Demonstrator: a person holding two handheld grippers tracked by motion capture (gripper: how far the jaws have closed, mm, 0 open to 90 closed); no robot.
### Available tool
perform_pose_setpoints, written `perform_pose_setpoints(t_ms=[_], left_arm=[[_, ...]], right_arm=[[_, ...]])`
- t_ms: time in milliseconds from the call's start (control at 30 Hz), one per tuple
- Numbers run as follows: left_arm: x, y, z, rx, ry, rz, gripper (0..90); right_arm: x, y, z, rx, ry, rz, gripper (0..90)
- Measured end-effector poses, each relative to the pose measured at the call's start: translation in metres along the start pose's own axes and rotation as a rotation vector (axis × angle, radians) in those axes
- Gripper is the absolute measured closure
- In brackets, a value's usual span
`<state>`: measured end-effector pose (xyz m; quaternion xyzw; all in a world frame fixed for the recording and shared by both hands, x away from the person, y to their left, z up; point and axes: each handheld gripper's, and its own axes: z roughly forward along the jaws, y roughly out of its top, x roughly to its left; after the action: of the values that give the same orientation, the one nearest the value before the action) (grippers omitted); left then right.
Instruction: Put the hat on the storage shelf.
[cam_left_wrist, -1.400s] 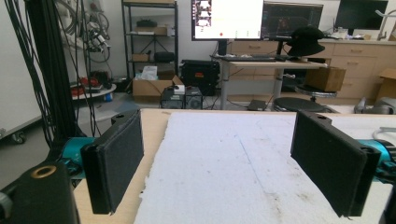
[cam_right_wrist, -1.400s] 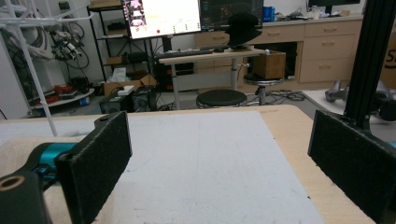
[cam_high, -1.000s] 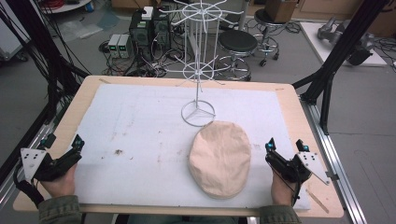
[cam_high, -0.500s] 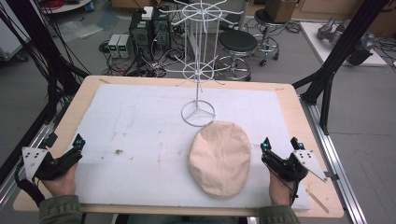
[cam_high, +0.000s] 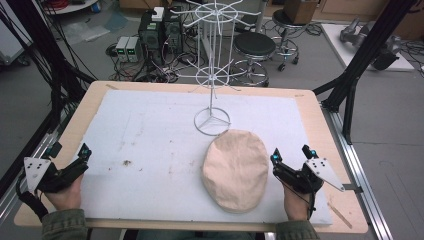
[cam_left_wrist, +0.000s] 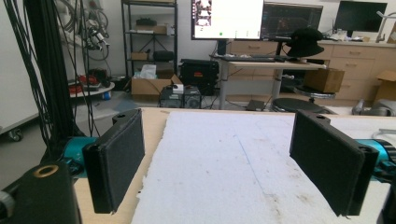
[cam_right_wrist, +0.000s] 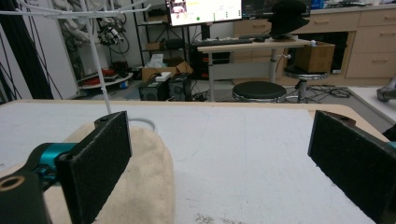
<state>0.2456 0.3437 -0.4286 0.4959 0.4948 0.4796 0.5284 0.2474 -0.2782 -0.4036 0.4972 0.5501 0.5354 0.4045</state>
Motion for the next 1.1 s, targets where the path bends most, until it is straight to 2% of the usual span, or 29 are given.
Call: perform_pose_setpoints(t_ms=[267,300,333,367,400,467,567,700,1100], left_arm=[[0.001,-0.001,0.001,0.004,0.0,-0.001,18.2],[0.001,-0.001,0.001,0.005,-0.001,-0.002,18.2],[0.001,-0.001,0.001,0.005,-0.001,-0.001,18.2],[0.001,-0.001,0.001,0.004,-0.001,-0.001,18.2],[0.001,0.0,0.0,0.003,-0.001,-0.001,18.2],[0.0,0.0,0.0,-0.006,-0.006,-0.004,18.2],[0.0,0.0,0.0,-0.009,-0.008,-0.001,18.2],[0.0,0.0,0.0,-0.007,-0.006,-0.003,18.2],[0.0,0.0,0.001,-0.002,-0.006,0.0,18.2]], right_arm=[[0.006,0.002,0.0,0.011,0.038,-0.014,5.3],[0.007,0.002,0.001,0.021,0.047,-0.016,5.2],[0.008,0.003,0.003,0.054,0.081,-0.019,5.2],[0.009,0.003,0.004,0.079,0.096,-0.021,5.2],[0.009,0.003,0.004,0.079,0.096,-0.021,5.2],[0.015,0.003,0.007,0.126,0.123,-0.027,5.1],[0.021,0.004,0.007,0.138,0.14,-0.054,5.1],[0.027,0.005,0.008,0.148,0.159,-0.06,5.1],[0.032,0.005,0.009,0.156,0.151,-0.063,5.1]])
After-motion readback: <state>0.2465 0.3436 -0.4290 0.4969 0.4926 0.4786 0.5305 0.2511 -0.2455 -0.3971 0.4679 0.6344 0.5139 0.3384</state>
